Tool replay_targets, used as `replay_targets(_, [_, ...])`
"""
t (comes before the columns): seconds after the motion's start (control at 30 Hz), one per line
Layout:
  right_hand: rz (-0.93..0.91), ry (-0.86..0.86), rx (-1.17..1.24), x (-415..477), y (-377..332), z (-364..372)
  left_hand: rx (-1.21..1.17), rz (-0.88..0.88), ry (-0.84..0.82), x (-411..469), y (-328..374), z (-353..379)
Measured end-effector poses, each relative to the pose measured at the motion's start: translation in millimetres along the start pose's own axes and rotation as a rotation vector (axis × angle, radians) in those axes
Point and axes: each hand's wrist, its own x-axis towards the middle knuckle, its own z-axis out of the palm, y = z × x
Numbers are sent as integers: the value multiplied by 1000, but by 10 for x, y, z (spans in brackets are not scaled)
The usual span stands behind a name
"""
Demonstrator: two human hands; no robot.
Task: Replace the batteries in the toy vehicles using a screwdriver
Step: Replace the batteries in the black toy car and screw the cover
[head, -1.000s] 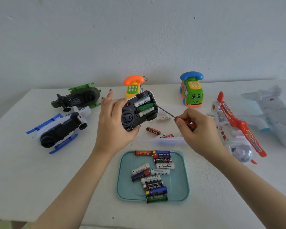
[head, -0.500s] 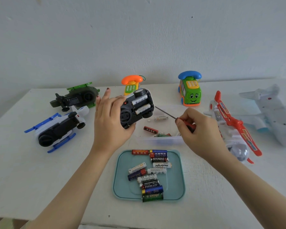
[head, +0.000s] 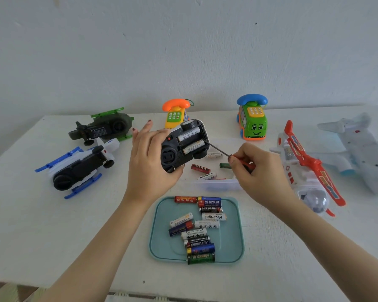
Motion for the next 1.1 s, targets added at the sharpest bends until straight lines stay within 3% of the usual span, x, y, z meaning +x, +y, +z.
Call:
replay_targets(0.3, [-12,-72,-54,-66,1,-62,40,12,5,13,-34,16])
replay_targets(0.5, [1,51,-44,1,7,-50,60,60,32,28,-22,32])
replay_targets(1.1, [25,-8,-69,-31,122,-91,35,107,4,2,-26,104])
